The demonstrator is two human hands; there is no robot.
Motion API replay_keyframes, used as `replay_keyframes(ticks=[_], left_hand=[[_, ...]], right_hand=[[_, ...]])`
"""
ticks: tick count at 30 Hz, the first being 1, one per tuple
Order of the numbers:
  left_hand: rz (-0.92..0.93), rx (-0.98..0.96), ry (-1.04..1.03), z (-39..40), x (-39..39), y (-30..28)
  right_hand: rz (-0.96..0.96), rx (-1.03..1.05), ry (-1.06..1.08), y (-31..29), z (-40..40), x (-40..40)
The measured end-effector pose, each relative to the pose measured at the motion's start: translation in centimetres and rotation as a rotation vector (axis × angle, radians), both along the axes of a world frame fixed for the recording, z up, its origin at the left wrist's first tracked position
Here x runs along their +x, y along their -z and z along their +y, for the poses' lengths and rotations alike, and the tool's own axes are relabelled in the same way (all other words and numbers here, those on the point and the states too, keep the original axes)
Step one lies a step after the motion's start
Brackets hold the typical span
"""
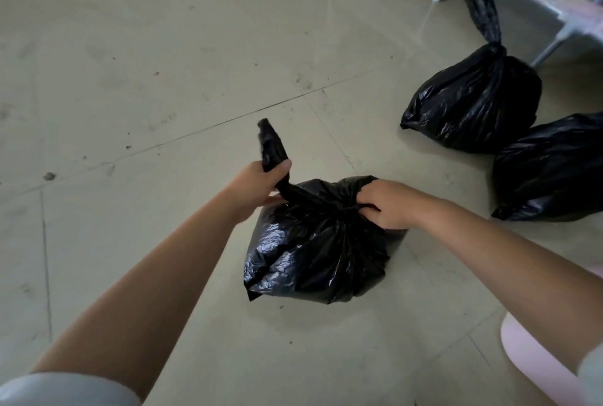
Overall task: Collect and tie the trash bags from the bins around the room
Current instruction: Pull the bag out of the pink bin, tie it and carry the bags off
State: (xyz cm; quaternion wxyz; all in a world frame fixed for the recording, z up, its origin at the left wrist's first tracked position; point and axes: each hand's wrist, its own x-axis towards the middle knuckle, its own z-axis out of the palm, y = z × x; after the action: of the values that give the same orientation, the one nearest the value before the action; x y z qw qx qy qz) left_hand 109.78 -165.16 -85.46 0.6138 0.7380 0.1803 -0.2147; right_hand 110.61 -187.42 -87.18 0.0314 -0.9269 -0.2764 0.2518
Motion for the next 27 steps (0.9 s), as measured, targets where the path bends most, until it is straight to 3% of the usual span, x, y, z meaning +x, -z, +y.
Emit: replay_keyframes(ticks=[5, 8, 11, 16, 19, 23, 25, 27], left_hand=[[-0.170, 0.135, 0.078, 0.4, 1.3, -4.3], [-0.202, 0.118, 0.135, -1.5, 2.3, -6.8], [-0.253, 0.016, 0.094, -4.3, 4.0, -9.3], [-0.322, 0.011, 0.155, -9.5, 7.4, -13.4], [-0.390, 0.096, 0.213, -12.9, 9.2, -15.3], [-0.455, 0.332, 0.265, -17.2, 11.4, -16.8], [-0.449, 0.475, 0.320, -19.0, 12.0, -17.1], [-0.410, 0.598, 0.382, -20.6, 12.4, -17.5]], right_hand=[[0.218, -0.022, 0.150, -1.9, -1.7, 1.0], [0.242, -0.026, 0.232, -3.6, -2.6, 2.3], [0.139, -0.067, 0.286, -5.9, -4.5, 4.6], [-0.016, -0.147, 0.377, -10.9, -10.4, 8.8], [-0.150, -0.243, 0.473, -14.2, -15.2, 10.5], [-0.515, -0.347, 0.732, -16.8, -20.9, 10.5], [-0.495, -0.419, 0.835, -16.5, -23.1, 10.3], [-0.345, -0.391, 0.854, -15.5, -25.2, 10.5]])
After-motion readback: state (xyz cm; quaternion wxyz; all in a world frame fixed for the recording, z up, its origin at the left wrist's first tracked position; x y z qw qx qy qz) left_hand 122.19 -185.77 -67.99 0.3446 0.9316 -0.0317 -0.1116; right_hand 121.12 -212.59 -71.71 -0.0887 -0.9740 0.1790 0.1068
